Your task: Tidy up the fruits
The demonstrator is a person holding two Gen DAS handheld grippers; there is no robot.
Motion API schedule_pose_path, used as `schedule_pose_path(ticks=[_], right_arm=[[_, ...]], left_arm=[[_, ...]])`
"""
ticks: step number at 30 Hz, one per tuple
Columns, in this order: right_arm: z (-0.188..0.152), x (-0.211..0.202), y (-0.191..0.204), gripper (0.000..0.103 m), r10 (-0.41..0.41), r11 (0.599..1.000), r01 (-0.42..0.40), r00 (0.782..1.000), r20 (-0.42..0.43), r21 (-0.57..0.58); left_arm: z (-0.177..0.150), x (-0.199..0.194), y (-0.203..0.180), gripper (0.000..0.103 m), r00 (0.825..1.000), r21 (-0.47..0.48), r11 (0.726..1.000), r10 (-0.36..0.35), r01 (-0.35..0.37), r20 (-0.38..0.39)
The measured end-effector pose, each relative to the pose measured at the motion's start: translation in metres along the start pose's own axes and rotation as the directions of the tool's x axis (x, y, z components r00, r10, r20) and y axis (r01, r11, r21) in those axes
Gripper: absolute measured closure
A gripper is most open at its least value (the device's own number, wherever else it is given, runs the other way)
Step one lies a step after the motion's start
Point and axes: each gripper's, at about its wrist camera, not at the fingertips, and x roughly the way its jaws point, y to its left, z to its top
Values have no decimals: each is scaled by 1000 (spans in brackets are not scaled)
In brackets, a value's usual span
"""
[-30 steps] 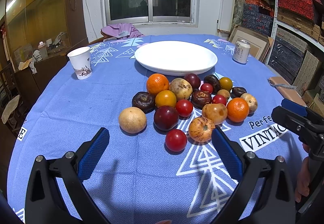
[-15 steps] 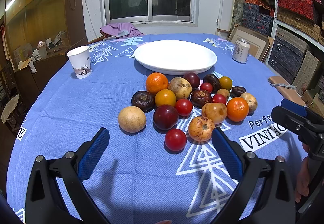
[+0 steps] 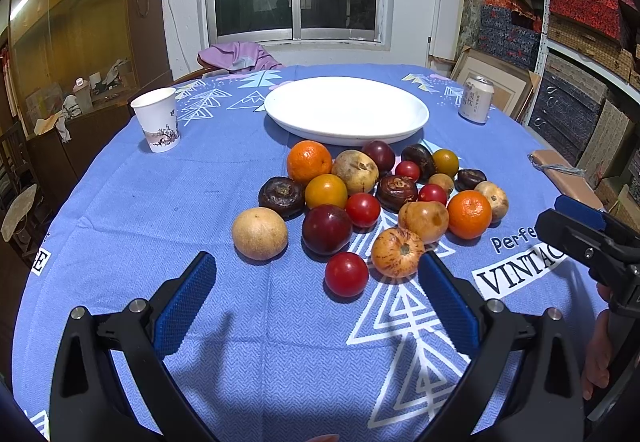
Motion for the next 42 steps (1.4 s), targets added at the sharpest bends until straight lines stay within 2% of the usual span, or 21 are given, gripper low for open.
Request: schedule_pose_path(ticks=[42], right_arm=[[-3, 1, 1, 3, -4, 1000, 4, 1000, -8, 5]], left_arm=[[-11, -3, -6, 4, 1000, -6, 1000, -7, 7, -16]])
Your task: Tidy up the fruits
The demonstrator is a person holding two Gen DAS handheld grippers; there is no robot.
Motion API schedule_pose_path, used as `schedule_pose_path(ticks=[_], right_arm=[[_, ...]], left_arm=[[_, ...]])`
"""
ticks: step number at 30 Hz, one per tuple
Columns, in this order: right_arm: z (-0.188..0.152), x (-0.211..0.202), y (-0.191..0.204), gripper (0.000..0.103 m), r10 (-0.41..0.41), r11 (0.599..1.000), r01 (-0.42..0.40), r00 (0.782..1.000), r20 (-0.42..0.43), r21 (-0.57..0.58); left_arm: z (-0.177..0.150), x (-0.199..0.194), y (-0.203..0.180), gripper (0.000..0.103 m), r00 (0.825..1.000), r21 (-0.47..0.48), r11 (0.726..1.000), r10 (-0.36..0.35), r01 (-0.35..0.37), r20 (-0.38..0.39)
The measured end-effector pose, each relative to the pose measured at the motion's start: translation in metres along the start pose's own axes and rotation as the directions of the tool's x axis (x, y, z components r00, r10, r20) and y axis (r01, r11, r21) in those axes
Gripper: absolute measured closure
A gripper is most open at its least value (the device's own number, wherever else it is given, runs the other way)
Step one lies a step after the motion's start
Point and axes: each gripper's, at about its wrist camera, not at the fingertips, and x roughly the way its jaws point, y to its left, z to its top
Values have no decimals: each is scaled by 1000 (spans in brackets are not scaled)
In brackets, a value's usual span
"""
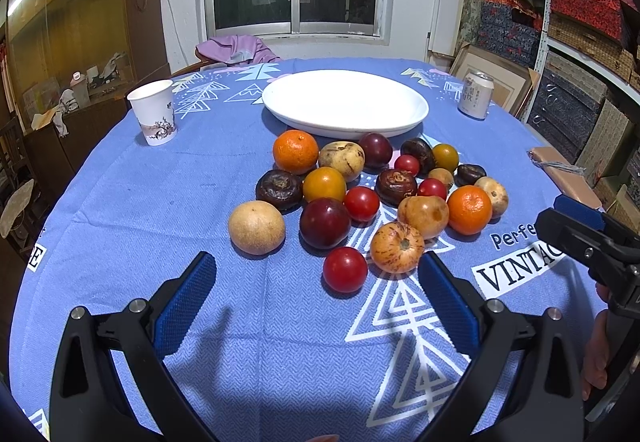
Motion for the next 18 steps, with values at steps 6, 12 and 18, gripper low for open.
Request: schedule_pose_path(ticks=[6, 12, 18], right_arm=[[-1, 3, -1, 3, -4, 1000, 4, 1000, -17, 14], [0, 8, 0, 3, 35, 999, -35, 998, -57, 10], [2, 8, -5, 3, 170, 985, -168, 984, -60, 33]], left_arm=[[0, 2, 4, 4, 1000, -24, 1000, -1, 0, -15], [-5, 13, 25, 4, 993, -139, 989, -71, 58, -90], [-13, 9, 24, 4, 981, -140, 975, -184, 174, -67]])
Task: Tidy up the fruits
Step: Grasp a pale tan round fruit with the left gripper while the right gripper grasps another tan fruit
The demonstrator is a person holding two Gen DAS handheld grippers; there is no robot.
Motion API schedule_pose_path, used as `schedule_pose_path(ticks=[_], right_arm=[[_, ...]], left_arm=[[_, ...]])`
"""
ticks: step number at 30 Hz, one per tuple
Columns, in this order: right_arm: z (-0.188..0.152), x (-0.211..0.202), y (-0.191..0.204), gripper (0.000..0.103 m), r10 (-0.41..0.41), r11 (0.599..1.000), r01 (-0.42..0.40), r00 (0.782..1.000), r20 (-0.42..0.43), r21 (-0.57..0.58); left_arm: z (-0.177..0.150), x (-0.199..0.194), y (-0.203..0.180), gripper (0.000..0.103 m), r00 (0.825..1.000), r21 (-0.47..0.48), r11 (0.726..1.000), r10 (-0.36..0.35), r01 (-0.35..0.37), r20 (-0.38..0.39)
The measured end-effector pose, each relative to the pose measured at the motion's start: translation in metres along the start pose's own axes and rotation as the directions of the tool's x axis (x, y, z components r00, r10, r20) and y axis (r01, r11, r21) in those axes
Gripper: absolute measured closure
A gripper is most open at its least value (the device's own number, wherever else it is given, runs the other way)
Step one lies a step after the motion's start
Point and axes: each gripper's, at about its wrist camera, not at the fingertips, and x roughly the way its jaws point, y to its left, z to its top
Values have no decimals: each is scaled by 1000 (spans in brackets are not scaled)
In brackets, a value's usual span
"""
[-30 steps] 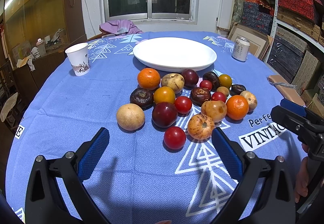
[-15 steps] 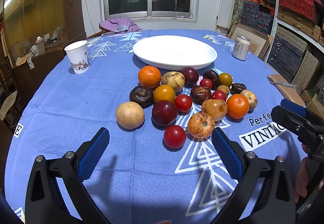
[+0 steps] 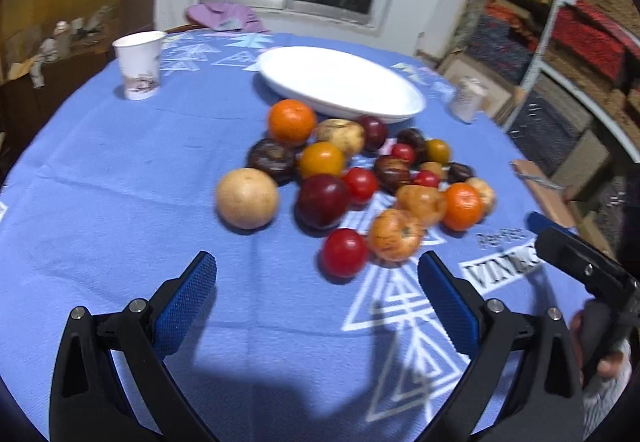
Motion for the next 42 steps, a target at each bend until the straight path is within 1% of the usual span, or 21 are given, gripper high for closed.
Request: schedule_pose_path(ticks=[1, 3, 4, 5, 7, 9, 12, 16, 17, 19, 22, 26, 27, 29, 31, 32, 33, 35, 36, 37, 42], right_arm=[[1, -2, -2, 3, 18, 1000, -18, 1000, 18, 5], [3, -5, -12, 3, 124, 991, -126, 991, 42, 46], [4, -3, -21, 3, 208, 974, -210, 978, 34, 90], [5, 0, -26, 3, 246, 961, -245, 969, 13, 127], [9, 12, -38, 3, 297, 939, -274, 951, -88, 207], [15, 15, -43, 3, 307, 936, -272, 941, -142, 222], [26, 12, -52, 3, 262, 950, -224, 952, -162, 219], [32, 24, -69, 3, 262, 933, -193, 943, -204, 304], [32, 25, -73, 3, 241, 939, -172, 947, -211, 298], [35, 26, -75, 3, 155, 960, -97, 966, -209, 264], [36, 32, -75, 3, 150, 961, -86, 961, -234, 264], [39, 41, -68, 3, 58, 984, -4, 953, -297, 179], [37, 43, -65, 3, 53, 985, 0, 950, -307, 172], [35, 45, -64, 3, 44, 981, 16, 952, -304, 192], [37, 46, -63, 4, -13, 985, 62, 957, -291, 161], [39, 47, -64, 6, -46, 987, 86, 959, -281, 132], [41, 48, -63, 11, -76, 989, 109, 959, -274, 104], [44, 49, -63, 24, -109, 989, 132, 955, -275, 67], [44, 50, -64, 35, -115, 989, 137, 952, -282, 59], [44, 52, -64, 37, -116, 989, 138, 950, -291, 54], [43, 52, -65, 37, -103, 990, 125, 955, -279, 62]], left_arm=[[0, 1, 2, 4, 1000, -7, 1000, -10, 10, -5], [9, 7, 8, 4, 999, -15, 1000, -25, 24, -48], [11, 10, 8, 4, 997, -4, 1000, -21, 21, -73], [17, 15, 12, 4, 996, 5, 1000, -16, 16, -90], [25, 21, 18, 4, 993, 18, 1000, -4, 6, -119], [33, 27, 24, 4, 990, 17, 1000, -3, 5, -141], [46, 41, 39, 4, 981, -16, 1000, 6, -9, -191], [60, 57, 55, 4, 973, -59, 997, 38, -53, -226], [62, 59, 57, 4, 973, -70, 996, 38, -55, -229], [67, 61, 62, 4, 974, -96, 994, 31, -54, -226], [72, 63, 65, 4, 974, -101, 992, 55, -78, -219], [80, 64, 66, 4, 974, -100, 989, 87, -110, -210], [83, 66, 66, 4, 974, -99, 989, 85, -107, -211], [83, 65, 68, 4, 974, -101, 989, 88, -111, -207], [80, 64, 74, 4, 973, -101, 986, 111, -133, -203], [79, 62, 77, 4, 972, -106, 985, 115, -138, -204], [77, 60, 83, 4, 971, -117, 983, 116, -142, -207], [75, 58, 87, 4, 969, -118, 982, 120, -147, -215], [75, 58, 87, 4, 968, -100, 983, 127, -152, -216], [75, 59, 85, 4, 968, -91, 984, 133, -155, -215], [72, 69, 67, 4, 959, -24, 985, 163, -173, -233]])
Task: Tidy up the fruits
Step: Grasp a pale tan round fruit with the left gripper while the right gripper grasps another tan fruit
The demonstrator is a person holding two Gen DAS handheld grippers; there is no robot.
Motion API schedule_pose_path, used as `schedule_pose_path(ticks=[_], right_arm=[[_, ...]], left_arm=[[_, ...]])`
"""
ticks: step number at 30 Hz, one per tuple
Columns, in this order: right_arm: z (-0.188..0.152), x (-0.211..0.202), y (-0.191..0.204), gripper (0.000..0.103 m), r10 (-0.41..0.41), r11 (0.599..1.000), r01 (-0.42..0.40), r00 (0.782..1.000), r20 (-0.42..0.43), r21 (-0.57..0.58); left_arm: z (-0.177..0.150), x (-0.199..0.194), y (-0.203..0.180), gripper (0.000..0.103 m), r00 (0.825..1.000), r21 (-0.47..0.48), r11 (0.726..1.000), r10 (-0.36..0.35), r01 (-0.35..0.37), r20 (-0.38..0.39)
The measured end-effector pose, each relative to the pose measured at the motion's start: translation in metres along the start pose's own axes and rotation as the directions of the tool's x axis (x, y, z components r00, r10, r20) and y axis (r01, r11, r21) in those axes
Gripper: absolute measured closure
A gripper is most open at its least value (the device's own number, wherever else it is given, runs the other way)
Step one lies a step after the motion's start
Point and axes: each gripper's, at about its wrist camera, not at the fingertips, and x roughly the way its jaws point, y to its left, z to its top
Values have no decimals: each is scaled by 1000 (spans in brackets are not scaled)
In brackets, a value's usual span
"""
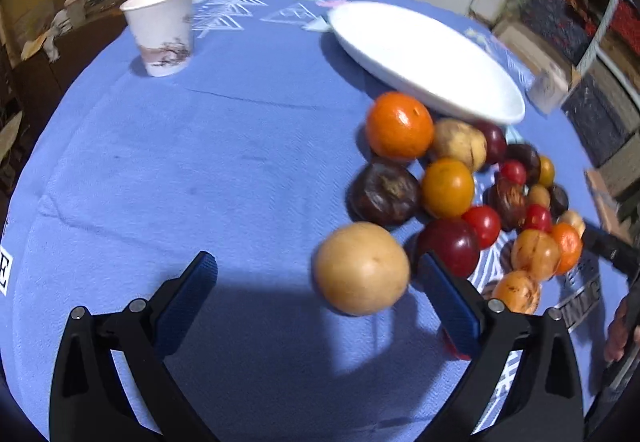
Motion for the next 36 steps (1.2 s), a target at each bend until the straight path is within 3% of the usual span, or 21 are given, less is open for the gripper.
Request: schedule_pose_path(ticks=[5, 7, 8, 9, 13, 15, 18, 20, 26, 27, 28, 29, 31, 36], right_arm=[[1, 3, -6, 39, 34, 998, -34, 999, -2, 50], [1, 2, -6, 43, 38, 998, -38, 999, -8, 40], [1, 0, -6, 44, 27, 999, -27, 1000, -13, 33], [1, -3, -8, 44, 9, 999, -9, 1000, -11, 30], [1, -3, -12, 44, -48, 999, 48, 999, -22, 9], [1, 2, -9, 44, -50, 999, 50, 998, -38, -3], [3, 10, 2, 53, -64, 997, 63, 997, -42, -33], [6, 13, 3, 63, -35, 999, 34, 998, -60, -26], [5, 17, 4, 65, -17, 999, 15, 998, -63, -32], [3, 17, 6, 65, -25, 999, 23, 998, -50, -46], [0, 15, 10, 65, -43, 996, 41, 999, -25, -75], [-4, 15, 13, 65, -56, 994, 55, 998, -6, -98], [-11, 13, 19, 65, -81, 986, 86, 996, 38, -144], [-17, 9, 22, 65, -91, 981, 101, 993, 70, -167]], left_arm=[[1, 6, 0, 4, 1000, -22, 1000, 0, -1, -7], [-6, 12, -13, 4, 992, 86, 988, 123, -125, 22], [-10, 6, -17, 4, 987, 117, 983, 134, -144, 92], [-11, 6, -19, 4, 986, 125, 981, 138, -149, 99], [-10, 12, -12, 4, 993, 72, 992, 95, -100, 72], [-10, 12, -14, 4, 991, 75, 991, 109, -114, 76], [-11, 13, -12, 4, 992, 64, 992, 100, -105, 75], [-12, 13, -11, 4, 992, 62, 993, 99, -104, 77], [-12, 12, -14, 4, 990, 39, 993, 111, -115, 85], [-12, 10, -13, 7, 991, 42, 994, 101, -105, 91], [-12, 9, -13, 20, 991, 44, 995, 90, -95, 99], [-12, 6, -15, 27, 991, 47, 995, 77, -83, 112], [-13, 3, -20, 54, 990, 77, 995, 58, -68, 128], [-14, 1, -24, 58, 992, 101, 995, 12, -25, 127]])
